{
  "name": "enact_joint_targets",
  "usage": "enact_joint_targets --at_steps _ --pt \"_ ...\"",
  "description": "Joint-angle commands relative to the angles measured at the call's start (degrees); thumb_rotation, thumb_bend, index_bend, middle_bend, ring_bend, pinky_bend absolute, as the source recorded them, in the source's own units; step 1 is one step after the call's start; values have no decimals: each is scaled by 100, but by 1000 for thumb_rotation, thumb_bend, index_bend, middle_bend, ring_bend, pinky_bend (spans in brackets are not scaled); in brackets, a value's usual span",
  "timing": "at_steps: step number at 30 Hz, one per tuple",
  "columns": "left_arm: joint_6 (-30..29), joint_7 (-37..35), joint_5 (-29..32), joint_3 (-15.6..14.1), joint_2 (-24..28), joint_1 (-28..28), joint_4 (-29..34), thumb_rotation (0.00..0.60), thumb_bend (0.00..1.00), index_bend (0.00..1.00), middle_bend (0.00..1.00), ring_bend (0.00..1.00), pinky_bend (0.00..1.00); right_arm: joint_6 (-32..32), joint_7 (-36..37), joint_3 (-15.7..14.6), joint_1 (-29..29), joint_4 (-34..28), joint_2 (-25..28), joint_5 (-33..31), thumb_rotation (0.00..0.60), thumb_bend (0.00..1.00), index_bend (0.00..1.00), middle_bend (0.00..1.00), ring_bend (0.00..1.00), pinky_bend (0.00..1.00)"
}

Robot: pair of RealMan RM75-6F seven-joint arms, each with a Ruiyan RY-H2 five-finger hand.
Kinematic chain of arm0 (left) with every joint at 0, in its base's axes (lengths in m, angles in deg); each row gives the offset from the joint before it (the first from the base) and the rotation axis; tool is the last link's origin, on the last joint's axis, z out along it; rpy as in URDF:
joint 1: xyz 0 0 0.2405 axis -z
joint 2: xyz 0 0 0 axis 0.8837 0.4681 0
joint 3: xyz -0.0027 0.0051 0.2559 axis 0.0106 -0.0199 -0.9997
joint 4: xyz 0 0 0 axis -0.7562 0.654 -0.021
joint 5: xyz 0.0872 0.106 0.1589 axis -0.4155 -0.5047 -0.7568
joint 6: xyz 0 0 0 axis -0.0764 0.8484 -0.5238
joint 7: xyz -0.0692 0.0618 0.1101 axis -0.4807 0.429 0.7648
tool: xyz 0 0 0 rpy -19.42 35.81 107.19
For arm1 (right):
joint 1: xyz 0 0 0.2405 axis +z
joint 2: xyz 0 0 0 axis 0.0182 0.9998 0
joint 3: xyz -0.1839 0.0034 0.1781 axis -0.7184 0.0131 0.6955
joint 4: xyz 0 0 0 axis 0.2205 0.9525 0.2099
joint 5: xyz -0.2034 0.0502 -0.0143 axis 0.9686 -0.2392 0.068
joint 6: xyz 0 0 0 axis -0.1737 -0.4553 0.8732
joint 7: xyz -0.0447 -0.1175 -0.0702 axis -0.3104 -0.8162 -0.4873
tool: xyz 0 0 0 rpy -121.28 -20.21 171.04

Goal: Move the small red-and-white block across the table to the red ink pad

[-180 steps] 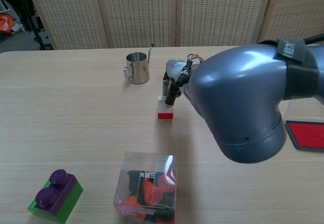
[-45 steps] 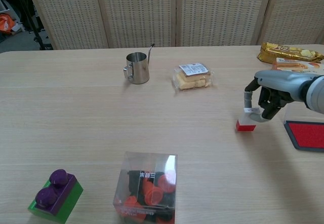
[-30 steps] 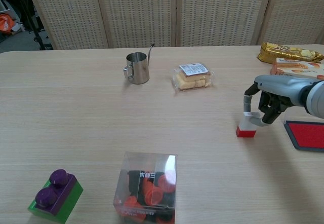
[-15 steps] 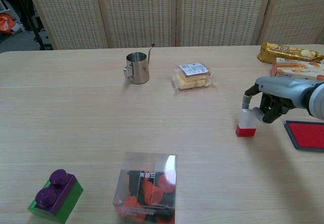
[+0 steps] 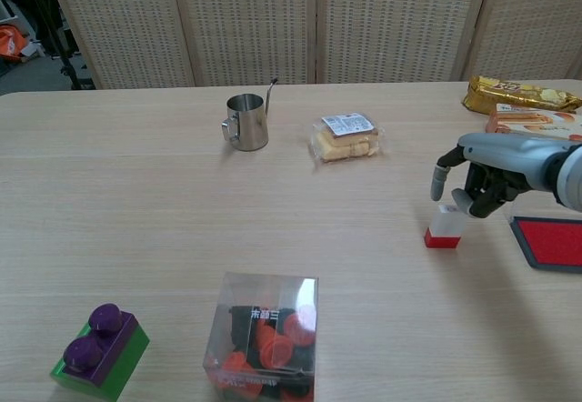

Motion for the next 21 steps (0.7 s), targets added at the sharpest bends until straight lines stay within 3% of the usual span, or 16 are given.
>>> enact_joint_targets --at_steps 1,3,5,7,9,10,11,12,15,21 --pt "-22 -20 -12 4 4 -9 1 600 0 0 0 0 0 -86 29 56 -12 -157 97 88 600 672 372 919 989 1000" --pt "-72 -30 -52 -4 9 -31 9 600 0 0 0 0 0 -385 164 169 -114 -703 425 515 600 672 372 914 989 1000" --pt "-114 -36 -98 -27 14 -58 17 600 0 0 0 0 0 -565 365 90 -309 -1143 762 1013 600 648 371 879 964 1000" --pt "-198 -32 -157 -64 21 -115 24 600 0 0 0 0 0 -996 734 -84 -673 -1484 1191 2022 600 474 354 784 859 980" --pt "-289 -24 -198 -99 20 -179 19 600 0 0 0 0 0 -1332 978 -353 -989 -1511 1472 2806 600 120 268 525 528 768" --pt "-353 -18 -215 -127 20 -233 9 600 0 0 0 0 0 -1578 1052 -526 -1193 -1441 1658 3230 600 44 228 411 385 649" --pt "-404 -15 -228 -149 20 -275 4 600 0 0 0 0 0 -1772 1119 -653 -1354 -1367 1774 3519 600 0 163 235 182 465" --pt "-451 -14 -245 -167 17 -311 1 600 0 0 0 0 0 -1927 1220 -753 -1490 -1285 1847 3754 600 0 105 103 57 306" --pt "-627 34 -270 -246 -18 -463 -29 600 0 0 0 0 0 -2367 1685 -1087 -1988 -888 2042 4231 600 0 6 0 0 53" --pt "-842 239 -337 -389 -179 -660 -187 600 0 0 0 0 0 -2980 2293 -1261 -2666 101 1781 4594 600 0 0 0 0 0"
